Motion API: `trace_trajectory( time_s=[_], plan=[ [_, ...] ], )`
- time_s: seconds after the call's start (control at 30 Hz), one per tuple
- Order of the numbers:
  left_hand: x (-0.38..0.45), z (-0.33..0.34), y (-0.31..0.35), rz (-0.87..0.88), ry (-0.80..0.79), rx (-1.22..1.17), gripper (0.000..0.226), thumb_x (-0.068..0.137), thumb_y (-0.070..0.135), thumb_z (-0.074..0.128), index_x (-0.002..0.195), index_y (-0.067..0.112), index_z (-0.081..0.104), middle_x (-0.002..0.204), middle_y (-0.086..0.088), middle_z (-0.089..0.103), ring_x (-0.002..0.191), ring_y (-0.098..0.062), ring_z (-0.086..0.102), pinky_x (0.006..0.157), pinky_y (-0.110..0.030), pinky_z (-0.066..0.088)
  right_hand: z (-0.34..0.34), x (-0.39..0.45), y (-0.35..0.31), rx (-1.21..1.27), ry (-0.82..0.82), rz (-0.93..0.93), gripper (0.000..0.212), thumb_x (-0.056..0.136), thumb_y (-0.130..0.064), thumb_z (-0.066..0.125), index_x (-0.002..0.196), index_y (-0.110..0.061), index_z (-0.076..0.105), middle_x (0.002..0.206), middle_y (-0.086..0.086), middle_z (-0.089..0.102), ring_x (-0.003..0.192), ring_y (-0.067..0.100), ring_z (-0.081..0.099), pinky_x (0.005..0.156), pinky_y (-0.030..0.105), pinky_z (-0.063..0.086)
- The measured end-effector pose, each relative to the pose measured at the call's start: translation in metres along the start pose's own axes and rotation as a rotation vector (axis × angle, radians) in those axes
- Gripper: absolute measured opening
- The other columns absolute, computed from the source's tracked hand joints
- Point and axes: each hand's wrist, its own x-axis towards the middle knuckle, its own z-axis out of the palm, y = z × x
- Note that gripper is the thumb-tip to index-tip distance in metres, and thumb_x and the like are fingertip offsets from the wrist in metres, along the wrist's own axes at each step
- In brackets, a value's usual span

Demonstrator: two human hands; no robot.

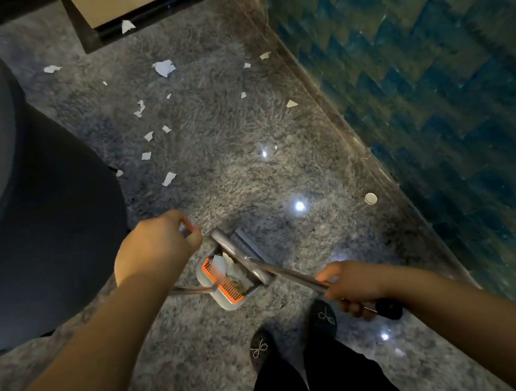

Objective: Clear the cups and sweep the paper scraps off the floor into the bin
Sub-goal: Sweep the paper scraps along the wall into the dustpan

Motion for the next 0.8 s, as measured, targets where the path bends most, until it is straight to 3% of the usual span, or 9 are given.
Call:
trace_trajectory(
  time_s=[0.3,0.47,0.67,0.8],
  plan=[
    [-0.009,-0.014,0.007,0.05,-0.03,-0.092,0.013,0.088,0.044,0.063,0.084,0.031,0.065,0.078,0.006,0.063,0.075,-0.018,0.059,0.064,-0.032,0.05,-0.005,-0.029,0.027,0.245,0.144,0.004,0.033,0.097,-0.004,0.042,0.129,-0.004,0.048,0.06,0.009,0.042,0.041,0.013,0.039,0.042,0.019,0.03],
    [-0.007,-0.008,0.051,0.187,-0.03,-0.065,0.015,0.087,0.04,0.064,0.078,0.028,0.062,0.073,0.004,0.064,0.071,-0.019,0.06,0.057,-0.03,0.048,-0.021,-0.041,0.051,0.333,0.229,-0.003,0.032,0.1,-0.007,0.04,0.131,-0.009,0.046,0.06,0.01,0.042,0.043,0.015,0.038,0.042,0.02,0.03],
    [0.007,0.003,0.117,0.318,-0.031,-0.077,0.015,0.09,0.039,0.063,0.09,0.024,0.063,0.077,-0.002,0.062,0.077,-0.025,0.06,0.061,-0.031,0.045,-0.062,-0.052,0.086,0.458,0.335,0.012,0.027,0.099,-0.006,0.042,0.123,-0.017,0.047,0.064,0.011,0.045,0.043,0.016,0.039,0.041,0.022,0.031],
    [0.016,0.015,0.159,0.344,-0.055,-0.085,0.017,0.09,0.04,0.062,0.092,0.023,0.063,0.086,-0.005,0.065,0.084,-0.029,0.062,0.063,-0.03,0.043,-0.096,-0.053,0.108,0.427,0.42,0.049,0.035,0.097,-0.003,0.041,0.131,-0.008,0.044,0.065,0.013,0.046,0.044,0.018,0.04,0.04,0.021,0.032]
  ],
)
